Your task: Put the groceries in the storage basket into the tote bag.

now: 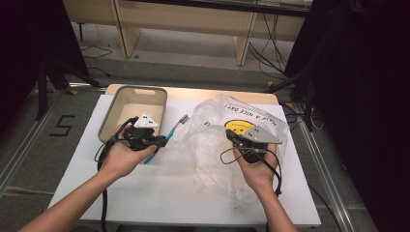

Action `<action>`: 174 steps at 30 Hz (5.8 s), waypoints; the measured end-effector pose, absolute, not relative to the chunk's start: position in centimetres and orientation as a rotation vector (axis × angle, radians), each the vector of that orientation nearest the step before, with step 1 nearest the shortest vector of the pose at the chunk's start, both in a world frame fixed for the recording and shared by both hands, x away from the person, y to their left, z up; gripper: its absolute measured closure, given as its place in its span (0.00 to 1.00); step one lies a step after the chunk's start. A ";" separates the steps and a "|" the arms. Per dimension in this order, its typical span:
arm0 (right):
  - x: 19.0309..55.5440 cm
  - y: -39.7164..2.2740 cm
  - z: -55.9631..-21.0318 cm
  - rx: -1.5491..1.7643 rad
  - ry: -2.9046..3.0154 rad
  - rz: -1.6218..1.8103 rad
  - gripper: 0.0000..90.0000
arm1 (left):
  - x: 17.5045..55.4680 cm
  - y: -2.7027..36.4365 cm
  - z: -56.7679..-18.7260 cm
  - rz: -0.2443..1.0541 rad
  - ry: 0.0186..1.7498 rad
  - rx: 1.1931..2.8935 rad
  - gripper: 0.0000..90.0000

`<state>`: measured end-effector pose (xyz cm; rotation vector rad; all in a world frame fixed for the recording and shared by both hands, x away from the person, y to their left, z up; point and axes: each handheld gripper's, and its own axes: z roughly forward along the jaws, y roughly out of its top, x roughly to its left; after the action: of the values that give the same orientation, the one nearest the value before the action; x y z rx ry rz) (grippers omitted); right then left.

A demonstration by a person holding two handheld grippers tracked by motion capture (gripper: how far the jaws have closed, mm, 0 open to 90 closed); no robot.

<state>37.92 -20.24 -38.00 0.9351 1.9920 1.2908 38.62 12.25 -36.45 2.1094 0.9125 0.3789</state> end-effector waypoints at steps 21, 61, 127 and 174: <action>37.9 -20.2 -38.0 0.933 1.994 1.290 1.00 | 37.2 9.5 -37.7 0.320 0.831 2.168 0.91; 37.8 -20.1 -38.0 0.929 2.000 1.294 1.00 | 37.5 3.1 -40.9 0.320 0.769 2.267 0.91; 37.7 -20.0 -38.1 0.923 2.002 1.298 1.00 | 40.6 -3.0 -44.7 0.411 0.850 2.169 0.91; 36.8 -20.2 -39.4 0.914 2.129 1.237 1.00 | 34.7 7.6 -41.6 0.422 0.808 2.106 0.64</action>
<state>36.81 -20.22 -39.43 0.9136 2.1294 1.2371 34.72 7.56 -41.65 2.1064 0.8084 0.4216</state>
